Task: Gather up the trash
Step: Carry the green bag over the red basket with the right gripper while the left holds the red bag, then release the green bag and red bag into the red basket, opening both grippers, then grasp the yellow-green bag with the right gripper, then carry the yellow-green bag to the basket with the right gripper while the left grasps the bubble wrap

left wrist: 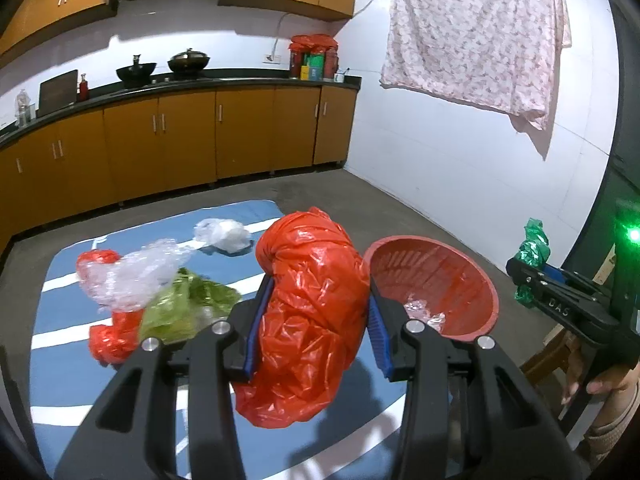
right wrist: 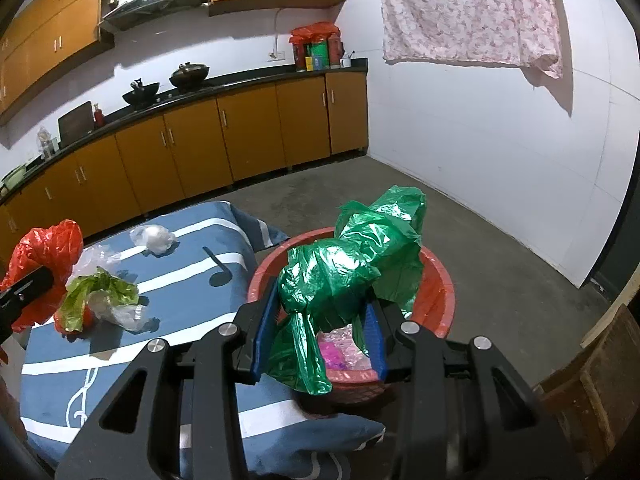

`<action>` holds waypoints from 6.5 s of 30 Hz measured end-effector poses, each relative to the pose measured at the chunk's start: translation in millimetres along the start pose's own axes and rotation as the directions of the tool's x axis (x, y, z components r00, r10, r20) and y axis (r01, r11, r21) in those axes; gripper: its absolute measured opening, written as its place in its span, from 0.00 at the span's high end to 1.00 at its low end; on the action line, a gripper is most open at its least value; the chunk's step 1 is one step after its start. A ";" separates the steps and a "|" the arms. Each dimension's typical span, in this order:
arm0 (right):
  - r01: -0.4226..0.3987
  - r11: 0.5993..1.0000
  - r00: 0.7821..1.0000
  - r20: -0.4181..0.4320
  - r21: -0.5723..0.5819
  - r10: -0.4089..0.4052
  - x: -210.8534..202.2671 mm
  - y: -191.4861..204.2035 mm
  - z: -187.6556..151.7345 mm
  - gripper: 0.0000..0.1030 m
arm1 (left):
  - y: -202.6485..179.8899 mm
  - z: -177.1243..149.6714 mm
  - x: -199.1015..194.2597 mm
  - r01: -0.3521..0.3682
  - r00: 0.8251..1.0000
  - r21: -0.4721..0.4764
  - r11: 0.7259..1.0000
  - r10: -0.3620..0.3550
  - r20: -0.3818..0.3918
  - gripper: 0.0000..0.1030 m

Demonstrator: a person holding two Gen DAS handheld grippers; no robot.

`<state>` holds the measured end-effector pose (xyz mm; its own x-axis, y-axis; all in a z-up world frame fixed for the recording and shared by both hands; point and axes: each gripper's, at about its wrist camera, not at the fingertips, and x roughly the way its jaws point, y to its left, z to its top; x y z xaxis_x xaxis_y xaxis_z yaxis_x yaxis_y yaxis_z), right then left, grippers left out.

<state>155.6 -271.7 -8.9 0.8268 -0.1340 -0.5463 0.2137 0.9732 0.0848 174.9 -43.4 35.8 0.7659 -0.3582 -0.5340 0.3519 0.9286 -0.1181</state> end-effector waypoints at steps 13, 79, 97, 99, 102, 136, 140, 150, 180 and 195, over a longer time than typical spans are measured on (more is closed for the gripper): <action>0.018 0.999 1.000 -0.021 0.037 -0.017 30.1 -26.2 2.8 0.62 | -47.8 1.3 55.1 0.099 0.994 0.023 0.995 -0.098 -0.048 0.58; -0.206 0.976 0.979 -0.016 -0.067 0.205 48.7 71.8 1.6 0.19 | 56.2 -50.2 8.5 -0.212 0.976 -0.003 0.977 0.212 0.043 0.16; -0.428 0.890 0.893 -0.230 -0.160 0.388 71.1 277.2 -11.5 0.47 | 209.4 -101.3 -99.2 -0.494 0.857 -0.278 0.824 0.516 0.007 0.16; -0.425 0.891 0.890 -0.252 -0.159 0.379 75.9 284.3 -15.8 0.47 | 217.3 -103.6 -104.9 -0.497 0.853 -0.294 0.817 0.521 0.006 0.16; -0.421 0.894 0.885 -0.286 -0.150 0.368 83.6 292.7 -22.8 0.51 | 227.3 -106.6 -112.4 -0.500 0.849 -0.316 0.806 0.528 0.003 0.16; -0.273 0.938 0.956 -0.167 -0.214 0.240 72.9 195.0 -22.4 0.98 | 169.9 -25.2 -16.0 -0.348 0.928 -0.214 0.913 0.368 0.064 0.06; -0.256 0.948 0.960 -0.167 -0.189 0.226 76.3 175.3 -21.7 0.98 | 157.5 -10.4 23.9 -0.372 0.925 -0.167 0.913 0.381 0.021 0.06; -0.238 0.963 0.960 -0.180 -0.130 0.213 85.4 139.7 -20.3 0.98 | 175.7 0.6 78.9 -0.411 0.911 -0.204 0.889 0.395 -0.116 0.40; -0.239 0.960 0.969 -0.093 -0.145 0.227 45.0 120.8 -4.4 0.98 | 118.6 19.8 14.6 -0.287 0.954 -0.152 0.946 0.297 0.042 0.97; -0.177 0.978 0.984 -0.057 -0.111 0.171 34.7 80.1 1.1 0.98 | 59.8 28.1 11.9 -0.163 0.981 -0.101 0.981 0.172 0.091 0.97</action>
<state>202.0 -198.5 -20.1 0.8200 0.0456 -0.5705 0.0051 0.9962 0.0870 220.2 5.1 45.9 0.8609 -0.2003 -0.4677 0.1664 0.9795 -0.1132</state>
